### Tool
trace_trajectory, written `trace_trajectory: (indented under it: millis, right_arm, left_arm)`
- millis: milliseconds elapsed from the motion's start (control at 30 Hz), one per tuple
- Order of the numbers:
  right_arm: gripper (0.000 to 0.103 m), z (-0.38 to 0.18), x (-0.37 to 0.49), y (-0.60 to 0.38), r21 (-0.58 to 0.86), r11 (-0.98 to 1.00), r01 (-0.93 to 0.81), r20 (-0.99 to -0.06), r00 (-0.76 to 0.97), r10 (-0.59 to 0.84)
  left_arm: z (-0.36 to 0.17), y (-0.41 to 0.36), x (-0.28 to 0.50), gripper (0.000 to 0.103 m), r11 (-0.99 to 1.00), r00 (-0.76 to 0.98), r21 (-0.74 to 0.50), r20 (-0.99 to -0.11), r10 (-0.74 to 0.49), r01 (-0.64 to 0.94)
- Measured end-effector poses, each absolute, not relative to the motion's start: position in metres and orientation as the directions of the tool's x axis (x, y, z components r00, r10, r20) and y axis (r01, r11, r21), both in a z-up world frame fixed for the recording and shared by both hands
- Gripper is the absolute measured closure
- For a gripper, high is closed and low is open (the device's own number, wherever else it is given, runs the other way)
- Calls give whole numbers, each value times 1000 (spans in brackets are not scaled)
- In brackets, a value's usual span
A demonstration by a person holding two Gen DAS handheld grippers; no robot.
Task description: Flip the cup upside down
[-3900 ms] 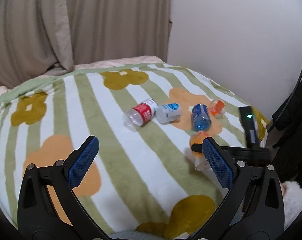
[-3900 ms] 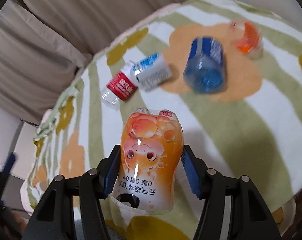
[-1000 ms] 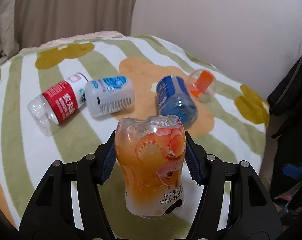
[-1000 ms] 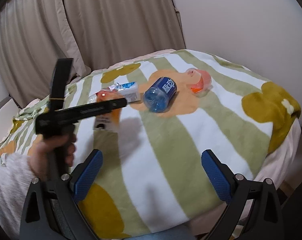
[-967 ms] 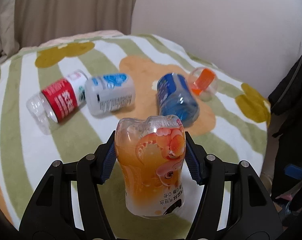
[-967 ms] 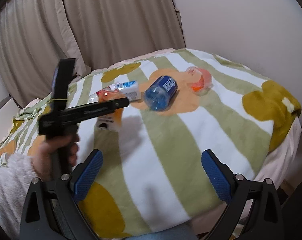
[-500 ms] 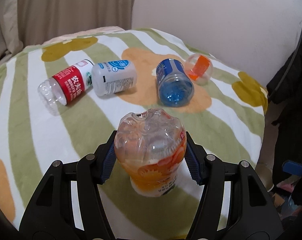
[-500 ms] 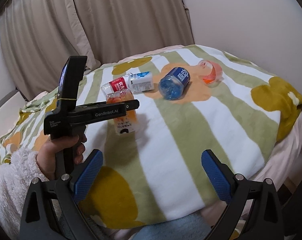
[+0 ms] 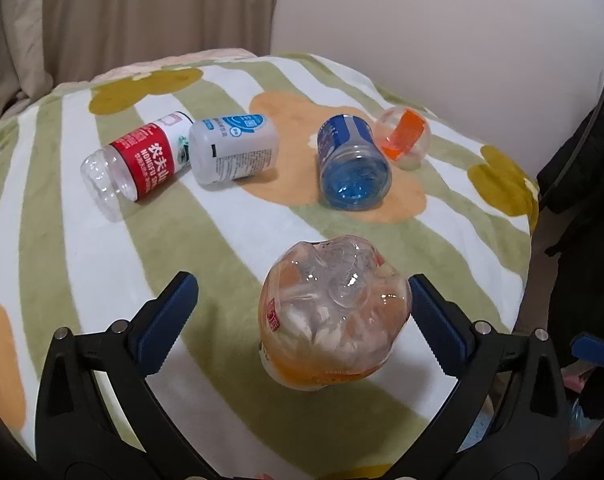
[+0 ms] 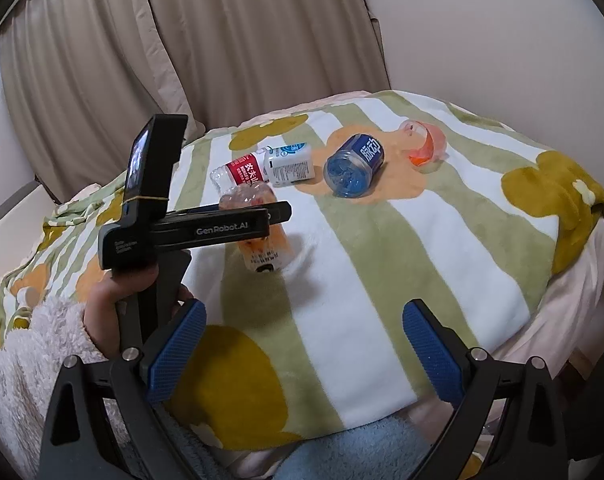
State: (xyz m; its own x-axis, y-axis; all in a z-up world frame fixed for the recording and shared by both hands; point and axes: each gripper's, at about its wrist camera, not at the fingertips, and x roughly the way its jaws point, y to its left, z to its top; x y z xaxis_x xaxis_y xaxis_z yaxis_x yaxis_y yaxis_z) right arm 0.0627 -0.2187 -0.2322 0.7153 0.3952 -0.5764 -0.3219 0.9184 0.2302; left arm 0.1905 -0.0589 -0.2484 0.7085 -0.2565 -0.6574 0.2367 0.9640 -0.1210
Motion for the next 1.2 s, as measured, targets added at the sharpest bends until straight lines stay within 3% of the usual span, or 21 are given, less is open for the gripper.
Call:
trace_trajectory:
  millis: [433, 700, 967, 1200]
  right_arm:
    - [4, -225, 59, -216, 231, 917, -326, -562, 724, 399]
    - [4, -178, 43, -220, 190, 927, -325, -467, 800, 376]
    - [5, -100, 22, -227, 64, 977, -202, -306, 928, 211]
    - [5, -72, -5, -229, 24, 1000, -13, -204, 979, 18]
  left_arm:
    - [-232, -61, 177, 0, 967, 736, -83, -635, -236, 239]
    - [-162, -46, 132, 0, 975, 820, -85, -529, -220, 207]
    - [-72, -23, 47, 0, 982, 913, -92, -362, -189, 167]
    - [-50, -26, -11, 0, 989, 947, -19, -284, -147, 148]
